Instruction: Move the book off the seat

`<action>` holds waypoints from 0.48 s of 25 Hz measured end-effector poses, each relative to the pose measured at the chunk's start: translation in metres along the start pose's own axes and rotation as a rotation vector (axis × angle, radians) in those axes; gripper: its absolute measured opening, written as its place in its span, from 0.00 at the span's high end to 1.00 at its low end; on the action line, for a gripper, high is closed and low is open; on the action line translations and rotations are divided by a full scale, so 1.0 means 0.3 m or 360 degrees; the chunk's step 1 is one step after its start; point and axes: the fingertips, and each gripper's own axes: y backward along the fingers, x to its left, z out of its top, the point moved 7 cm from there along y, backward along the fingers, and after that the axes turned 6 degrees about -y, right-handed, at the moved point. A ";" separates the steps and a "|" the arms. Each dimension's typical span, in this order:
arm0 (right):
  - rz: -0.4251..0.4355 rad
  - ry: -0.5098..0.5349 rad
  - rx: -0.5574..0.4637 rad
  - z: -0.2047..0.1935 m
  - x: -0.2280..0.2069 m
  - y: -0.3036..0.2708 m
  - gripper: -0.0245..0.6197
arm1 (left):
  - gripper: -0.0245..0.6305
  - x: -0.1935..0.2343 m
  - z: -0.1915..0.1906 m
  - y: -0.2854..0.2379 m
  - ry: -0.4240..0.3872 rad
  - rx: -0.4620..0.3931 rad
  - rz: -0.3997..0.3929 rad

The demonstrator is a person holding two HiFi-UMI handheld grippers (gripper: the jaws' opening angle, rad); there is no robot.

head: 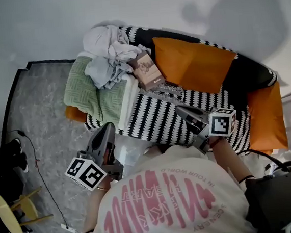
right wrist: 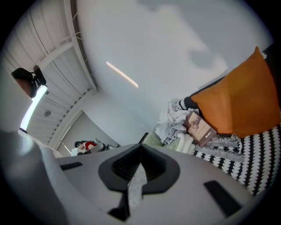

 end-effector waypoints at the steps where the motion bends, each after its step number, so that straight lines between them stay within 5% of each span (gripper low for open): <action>1: 0.0006 0.0008 0.0016 0.001 0.006 -0.019 0.95 | 0.95 0.010 0.003 0.003 0.0006 0.0002 0.0008; 12: -0.0010 0.0004 0.0118 -0.002 -0.023 -0.093 0.95 | 0.95 0.077 0.026 0.018 0.0067 -0.0061 0.0107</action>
